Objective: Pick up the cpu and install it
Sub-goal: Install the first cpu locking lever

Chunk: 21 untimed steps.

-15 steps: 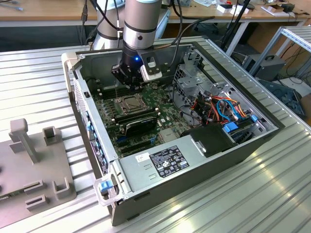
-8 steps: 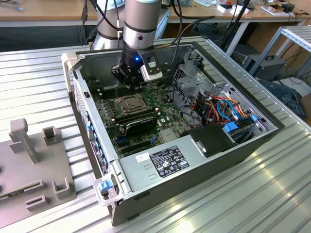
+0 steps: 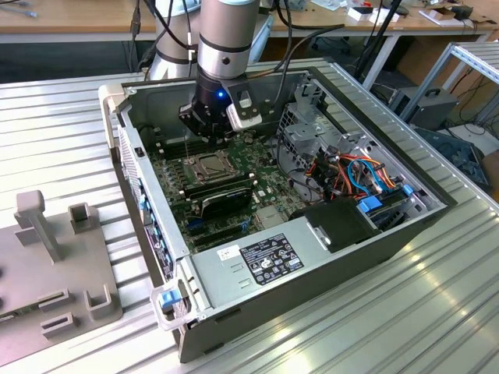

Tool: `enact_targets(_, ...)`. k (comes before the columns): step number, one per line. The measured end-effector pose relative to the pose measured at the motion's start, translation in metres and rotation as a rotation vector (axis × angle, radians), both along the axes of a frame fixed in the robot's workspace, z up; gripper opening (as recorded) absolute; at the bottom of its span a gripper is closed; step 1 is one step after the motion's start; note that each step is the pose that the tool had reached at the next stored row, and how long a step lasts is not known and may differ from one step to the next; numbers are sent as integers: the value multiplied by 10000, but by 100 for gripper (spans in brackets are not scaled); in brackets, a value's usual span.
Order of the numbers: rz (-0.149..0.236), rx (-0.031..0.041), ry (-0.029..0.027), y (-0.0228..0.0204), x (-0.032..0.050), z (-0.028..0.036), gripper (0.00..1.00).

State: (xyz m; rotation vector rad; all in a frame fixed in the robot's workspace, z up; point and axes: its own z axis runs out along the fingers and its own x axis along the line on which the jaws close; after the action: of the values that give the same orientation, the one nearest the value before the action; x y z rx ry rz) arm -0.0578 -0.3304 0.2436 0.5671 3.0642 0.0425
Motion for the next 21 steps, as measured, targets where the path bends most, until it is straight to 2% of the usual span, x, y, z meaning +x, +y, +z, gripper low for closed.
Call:
enact_targets(7,1265,0,0,1,0,0,11)
enact_targets(8,1474,0,0,1,0,0,11)
enact_targets(9,1842,-1,0,2,0,0,11)
enact_targets(21,1917,0,1,2,0,0,11)
